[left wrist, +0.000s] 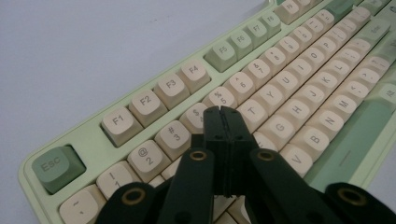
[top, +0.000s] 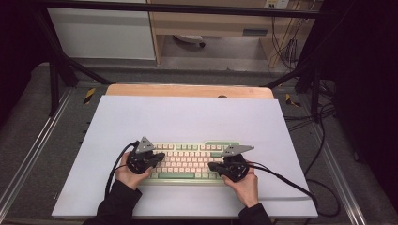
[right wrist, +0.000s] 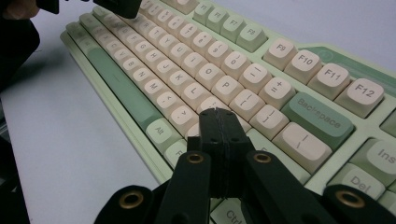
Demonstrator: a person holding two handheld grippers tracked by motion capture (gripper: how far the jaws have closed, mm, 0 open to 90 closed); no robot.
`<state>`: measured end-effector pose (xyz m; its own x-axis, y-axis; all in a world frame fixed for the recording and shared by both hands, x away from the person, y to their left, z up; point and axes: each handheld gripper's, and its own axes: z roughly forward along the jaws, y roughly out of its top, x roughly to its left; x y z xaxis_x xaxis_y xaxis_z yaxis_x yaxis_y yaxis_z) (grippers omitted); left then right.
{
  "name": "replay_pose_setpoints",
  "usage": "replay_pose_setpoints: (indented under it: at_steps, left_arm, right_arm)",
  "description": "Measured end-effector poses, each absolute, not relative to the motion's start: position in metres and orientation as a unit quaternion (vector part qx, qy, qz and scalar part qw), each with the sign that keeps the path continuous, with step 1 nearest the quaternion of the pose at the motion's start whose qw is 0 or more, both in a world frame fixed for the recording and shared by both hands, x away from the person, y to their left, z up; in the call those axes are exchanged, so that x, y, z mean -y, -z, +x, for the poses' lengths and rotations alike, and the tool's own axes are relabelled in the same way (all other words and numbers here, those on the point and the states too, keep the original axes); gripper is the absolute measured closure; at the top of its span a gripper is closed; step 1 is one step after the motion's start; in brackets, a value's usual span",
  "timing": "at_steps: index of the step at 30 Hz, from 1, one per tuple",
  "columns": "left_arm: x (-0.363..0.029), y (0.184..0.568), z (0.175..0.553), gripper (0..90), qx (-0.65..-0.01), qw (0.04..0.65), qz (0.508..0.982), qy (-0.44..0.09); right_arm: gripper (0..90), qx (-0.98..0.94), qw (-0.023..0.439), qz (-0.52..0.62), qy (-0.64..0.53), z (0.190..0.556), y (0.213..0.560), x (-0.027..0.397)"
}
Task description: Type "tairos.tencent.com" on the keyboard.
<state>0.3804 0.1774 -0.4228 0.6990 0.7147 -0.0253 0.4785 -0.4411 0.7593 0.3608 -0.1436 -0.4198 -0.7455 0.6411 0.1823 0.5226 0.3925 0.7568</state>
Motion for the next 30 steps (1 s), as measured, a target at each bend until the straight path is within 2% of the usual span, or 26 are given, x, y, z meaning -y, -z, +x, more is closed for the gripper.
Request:
replay_pose_setpoints:
  at_steps: [15,30]
  left_arm:
    - [-0.1772,0.4294,0.3812,89.8,-0.356,0.386,0.838,-0.149]
    - [-0.1823,0.4197,0.3726,89.8,-0.346,0.403,0.835,-0.144]
  right_arm:
    - [90.0,-0.832,0.069,0.35,-0.424,0.3609,0.4201,0.1436]
    - [90.0,-0.83,0.07,0.348,-0.429,0.3598,0.4173,0.1444]
